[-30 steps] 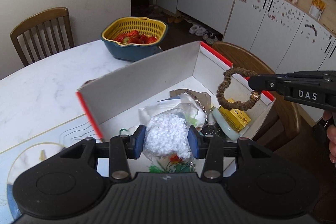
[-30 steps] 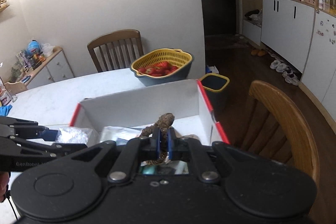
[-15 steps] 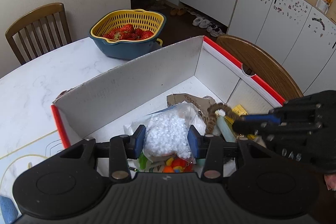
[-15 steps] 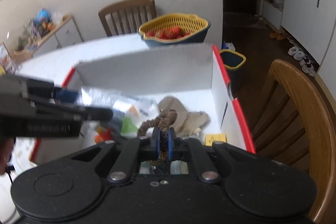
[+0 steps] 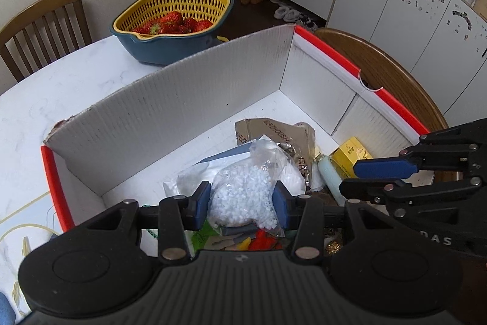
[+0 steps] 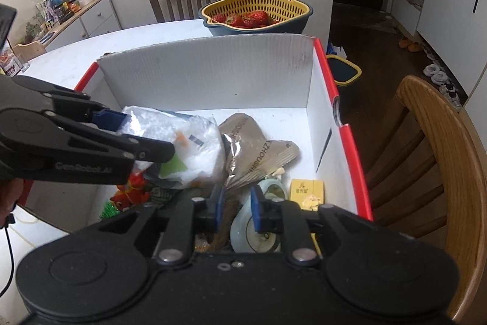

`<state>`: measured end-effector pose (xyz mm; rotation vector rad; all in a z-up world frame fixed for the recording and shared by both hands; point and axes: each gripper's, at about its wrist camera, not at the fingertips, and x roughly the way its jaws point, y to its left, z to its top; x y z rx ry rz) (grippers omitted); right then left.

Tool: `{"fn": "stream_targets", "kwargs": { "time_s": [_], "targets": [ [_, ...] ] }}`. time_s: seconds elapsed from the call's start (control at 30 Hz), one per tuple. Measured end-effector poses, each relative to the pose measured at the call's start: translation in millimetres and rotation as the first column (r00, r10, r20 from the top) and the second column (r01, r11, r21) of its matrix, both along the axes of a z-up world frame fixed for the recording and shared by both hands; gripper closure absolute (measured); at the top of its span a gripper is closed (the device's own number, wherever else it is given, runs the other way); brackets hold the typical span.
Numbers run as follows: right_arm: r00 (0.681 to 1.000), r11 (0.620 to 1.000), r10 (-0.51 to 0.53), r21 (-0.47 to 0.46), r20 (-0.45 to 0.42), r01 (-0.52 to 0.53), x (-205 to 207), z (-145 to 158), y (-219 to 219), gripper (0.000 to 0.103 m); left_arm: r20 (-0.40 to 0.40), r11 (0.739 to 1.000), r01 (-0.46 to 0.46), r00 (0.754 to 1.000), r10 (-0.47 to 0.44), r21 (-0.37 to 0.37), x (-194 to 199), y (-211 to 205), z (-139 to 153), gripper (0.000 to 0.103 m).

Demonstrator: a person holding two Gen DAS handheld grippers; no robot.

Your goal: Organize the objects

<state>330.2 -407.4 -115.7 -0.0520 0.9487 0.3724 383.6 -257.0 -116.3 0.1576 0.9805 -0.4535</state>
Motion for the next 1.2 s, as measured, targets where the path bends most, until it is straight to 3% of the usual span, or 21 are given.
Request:
{"fn": "stream_targets", "kwargs": {
  "time_s": [0.27, 0.53, 1.07, 1.2],
  "targets": [
    [1.0, 0.998, -0.017, 0.062, 0.011, 0.017, -6.6, 10.0, -6.3, 0.077, 0.011, 1.0, 0.009, 1.0, -0.009, 0.0, -4.6, 1.0, 3.4, 0.058],
    [0.998, 0.994, -0.033, 0.11, 0.061, 0.026, -20.3, 27.6, -4.5, 0.069, 0.072, 1.0, 0.014, 0.997, -0.012, -0.024, -24.3, 12.6, 25.1, 0.044],
    [0.984, 0.983, -0.096, 0.17, 0.151, 0.07, -61.2, 59.8, 16.8, 0.06, 0.172, 0.994, 0.036, 0.985, -0.017, -0.105, -73.2, 58.2, 72.9, 0.039],
    [0.978, 0.98, -0.114, 0.182, 0.177, 0.081, -72.0, 66.7, 27.1, 0.05, 0.19, 0.992, 0.049, 0.981, -0.026, -0.119, -85.0, 70.2, 79.2, 0.039]
  ]
}}
